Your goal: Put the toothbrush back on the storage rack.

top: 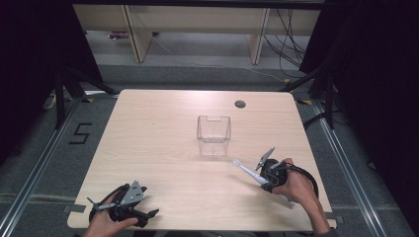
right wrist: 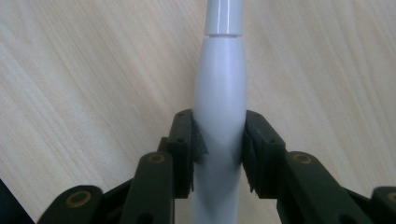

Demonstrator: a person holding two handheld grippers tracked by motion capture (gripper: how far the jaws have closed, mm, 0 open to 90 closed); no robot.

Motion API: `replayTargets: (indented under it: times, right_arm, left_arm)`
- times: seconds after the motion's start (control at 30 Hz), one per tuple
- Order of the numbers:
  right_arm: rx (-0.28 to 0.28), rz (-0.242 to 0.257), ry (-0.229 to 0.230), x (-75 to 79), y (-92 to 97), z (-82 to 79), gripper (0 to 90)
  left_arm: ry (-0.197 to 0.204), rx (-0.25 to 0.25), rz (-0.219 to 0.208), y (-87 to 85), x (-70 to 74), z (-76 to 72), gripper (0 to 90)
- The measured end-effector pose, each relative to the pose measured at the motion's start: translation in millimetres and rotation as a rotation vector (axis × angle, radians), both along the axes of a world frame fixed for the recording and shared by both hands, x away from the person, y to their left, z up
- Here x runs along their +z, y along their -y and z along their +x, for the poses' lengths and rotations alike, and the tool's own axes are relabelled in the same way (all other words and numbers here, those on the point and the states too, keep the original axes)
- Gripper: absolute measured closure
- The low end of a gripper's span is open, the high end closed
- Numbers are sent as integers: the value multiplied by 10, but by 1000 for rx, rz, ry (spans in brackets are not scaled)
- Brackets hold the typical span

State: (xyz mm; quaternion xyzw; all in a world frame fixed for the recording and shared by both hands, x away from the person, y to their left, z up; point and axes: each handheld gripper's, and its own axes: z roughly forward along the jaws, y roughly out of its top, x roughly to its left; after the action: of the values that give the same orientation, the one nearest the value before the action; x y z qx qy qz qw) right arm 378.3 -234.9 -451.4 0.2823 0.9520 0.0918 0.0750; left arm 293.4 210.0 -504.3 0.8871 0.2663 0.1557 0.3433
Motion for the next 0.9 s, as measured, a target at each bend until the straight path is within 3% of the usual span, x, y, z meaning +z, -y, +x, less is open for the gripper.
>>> replayTargets:
  times: [0.07, 0.13, 0.2, 0.23, 0.27, 0.33, 0.37, 0.4, 0.43, 0.47, 0.5, 0.53, 0.8, 0.87, 0.9]
  right_arm:
    - [-9, 23, 18, 52, 25, -11, 672]
    - [-11, 56, 68, 154, 78, -16, 672]
    - [-14, 82, 77, 192, 95, -22, 672]
    - [-35, 144, 105, 263, 132, -30, 672]
    - [-35, 144, 105, 263, 132, -30, 672]
    - [-55, 216, 127, 327, 175, -38, 672]
    - [-69, 267, 184, 354, 206, -20, 672]
    - [-69, 267, 184, 354, 206, -20, 672]
    - [-86, 318, 207, 392, 250, -14, 672]
    - [-86, 318, 207, 392, 250, -14, 672]
    - [-95, 359, 221, 383, 261, -9, 672]
    - [-63, 404, 249, 381, 290, 24, 672]
    - [-103, 423, 275, 379, 338, 37, 672]
    - [-83, 430, 292, 367, 333, 51, 671]
    - [-98, 433, 284, 376, 327, 45, 671]
  left_arm:
    - [5, -1, 3, -2, 4, 0, 161]
    - [3, 4, -8, 2, 5, -7, 161]
    - [4, 3, -5, -2, 7, -4, 160]
    - [2, 1, -1, -5, 7, 0, 160]
    - [2, 1, -1, -5, 7, 0, 160]
    - [5, -1, 5, -5, 7, 2, 160]
    - [4, 5, -4, 1, 4, -6, 160]
    - [3, 5, -5, 2, 5, -7, 160]
    - [3, 3, -6, 2, 6, -7, 160]
    - [3, 3, -6, 2, 6, -7, 160]
    - [3, 3, -5, 1, 6, -7, 160]
    - [3, 3, -2, -4, 7, -3, 160]
    - [5, 4, -8, 1, 7, -7, 160]
    - [4, 4, -9, 0, 5, -5, 160]
    - [6, -2, 6, -5, 8, 5, 160]
